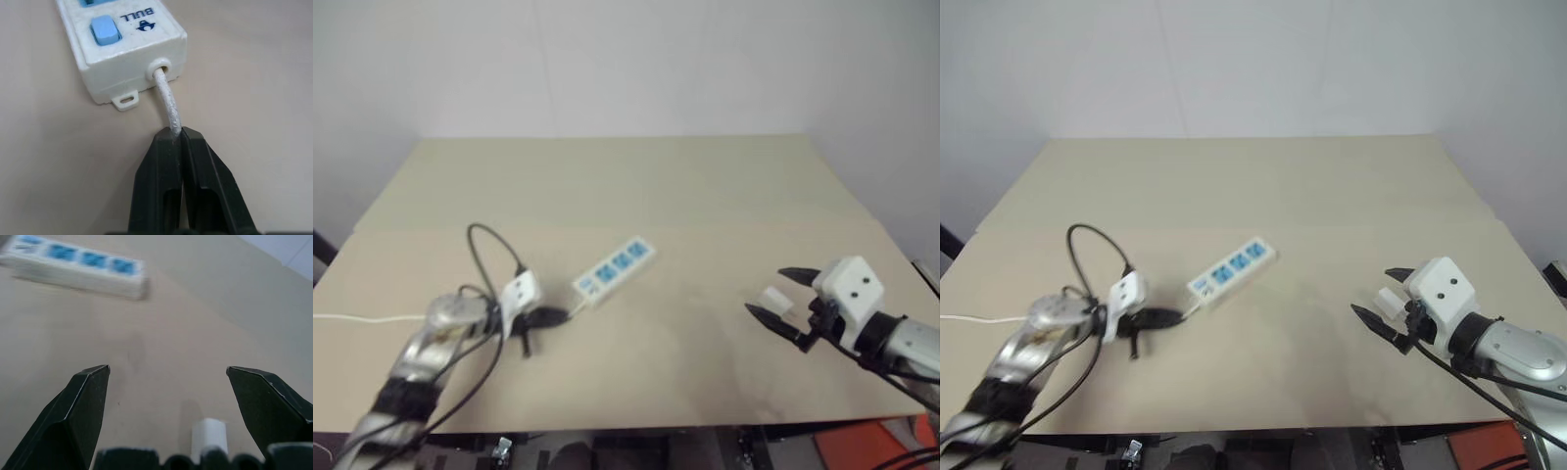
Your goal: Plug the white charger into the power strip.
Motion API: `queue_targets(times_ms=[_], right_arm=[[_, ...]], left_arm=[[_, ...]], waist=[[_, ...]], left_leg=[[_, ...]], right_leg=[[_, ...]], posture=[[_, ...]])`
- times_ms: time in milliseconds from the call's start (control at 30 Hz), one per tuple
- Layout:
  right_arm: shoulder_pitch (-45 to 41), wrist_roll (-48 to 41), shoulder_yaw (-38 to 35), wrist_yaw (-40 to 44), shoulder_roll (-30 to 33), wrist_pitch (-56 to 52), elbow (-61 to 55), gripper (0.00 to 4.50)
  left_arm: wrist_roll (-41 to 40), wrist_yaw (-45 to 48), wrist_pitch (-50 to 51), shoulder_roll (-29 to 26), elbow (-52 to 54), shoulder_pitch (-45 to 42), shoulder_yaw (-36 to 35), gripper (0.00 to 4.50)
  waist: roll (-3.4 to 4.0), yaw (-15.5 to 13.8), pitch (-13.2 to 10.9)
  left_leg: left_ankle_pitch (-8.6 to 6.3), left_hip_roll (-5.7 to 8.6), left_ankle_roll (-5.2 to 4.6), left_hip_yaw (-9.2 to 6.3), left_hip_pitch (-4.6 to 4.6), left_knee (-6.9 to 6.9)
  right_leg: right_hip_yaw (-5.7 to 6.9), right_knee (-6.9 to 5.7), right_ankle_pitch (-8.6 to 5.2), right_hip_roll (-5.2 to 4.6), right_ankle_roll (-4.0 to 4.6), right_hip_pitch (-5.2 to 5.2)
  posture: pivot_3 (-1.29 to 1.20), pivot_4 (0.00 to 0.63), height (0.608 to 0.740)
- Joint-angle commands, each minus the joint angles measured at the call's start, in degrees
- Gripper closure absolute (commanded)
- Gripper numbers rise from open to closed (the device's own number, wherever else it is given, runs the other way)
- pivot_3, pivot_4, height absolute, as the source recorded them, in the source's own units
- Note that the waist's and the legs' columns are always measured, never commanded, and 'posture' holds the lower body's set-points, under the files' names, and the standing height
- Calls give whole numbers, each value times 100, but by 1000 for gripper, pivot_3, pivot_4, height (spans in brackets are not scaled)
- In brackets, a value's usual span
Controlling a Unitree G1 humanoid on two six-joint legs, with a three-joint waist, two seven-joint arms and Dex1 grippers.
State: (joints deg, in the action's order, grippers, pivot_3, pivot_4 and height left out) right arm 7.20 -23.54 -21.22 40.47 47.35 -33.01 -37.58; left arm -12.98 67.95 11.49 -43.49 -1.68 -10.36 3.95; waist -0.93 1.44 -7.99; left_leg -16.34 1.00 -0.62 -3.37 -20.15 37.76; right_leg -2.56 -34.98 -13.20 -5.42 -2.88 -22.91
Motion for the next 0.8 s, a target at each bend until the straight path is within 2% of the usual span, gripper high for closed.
queue_targets(times_ms=[33, 133, 300, 400, 633, 800], right_arm=[[-186, -25, 11, 24, 98, 2, -39, 0], [-284, -27, 51, 56, 124, -4, 21, 0], [-296, -37, 89, 31, 100, -17, -22, 0], [-306, -85, 144, -2, 39, -17, -67, 0], [-380, -78, 222, -88, 16, -32, -102, 0], [-361, -107, 217, -122, -13, -21, -174, 0]], left_arm=[[-263, -368, 262, 52, 590, 234, -350, 3416], [-662, -601, 568, 194, 1084, 290, -628, 2520], [-1119, -728, 468, 558, 1449, 350, -807, 939], [-692, -904, -660, 1154, 796, 181, -571, 16], [-240, -683, -1463, 1441, -629, -347, -129, 16], [-145, -414, -1631, 1618, -1187, -487, 170, 16]], waist=[[0, -103, -4], [-8, -201, -8], [-3, -166, -5], [-3, -138, -5], [-5, -135, -7], [-6, -147, -6]], left_leg=[[0, 4, 0, 1, -1, 1], [9, 4, 6, 23, 8, 13], [10, -2, 5, 23, 29, 8], [9, 1, 4, 23, 25, 7], [9, 4, 4, 26, 30, 8], [9, 5, 4, 24, 30, 8]], right_leg=[[4, -3, 1, -4, -1, 0], [29, 0, 10, 9, 1, 25], [34, -2, 7, 18, 7, 43], [30, 1, 7, 16, 8, 40], [30, 0, 8, 16, 10, 47], [31, 1, 8, 15, 8, 50]], posture=[[0, 150, 740], [0, 150, 740], [0, 150, 740], [0, 150, 740], [0, 150, 740], [0, 150, 740]])
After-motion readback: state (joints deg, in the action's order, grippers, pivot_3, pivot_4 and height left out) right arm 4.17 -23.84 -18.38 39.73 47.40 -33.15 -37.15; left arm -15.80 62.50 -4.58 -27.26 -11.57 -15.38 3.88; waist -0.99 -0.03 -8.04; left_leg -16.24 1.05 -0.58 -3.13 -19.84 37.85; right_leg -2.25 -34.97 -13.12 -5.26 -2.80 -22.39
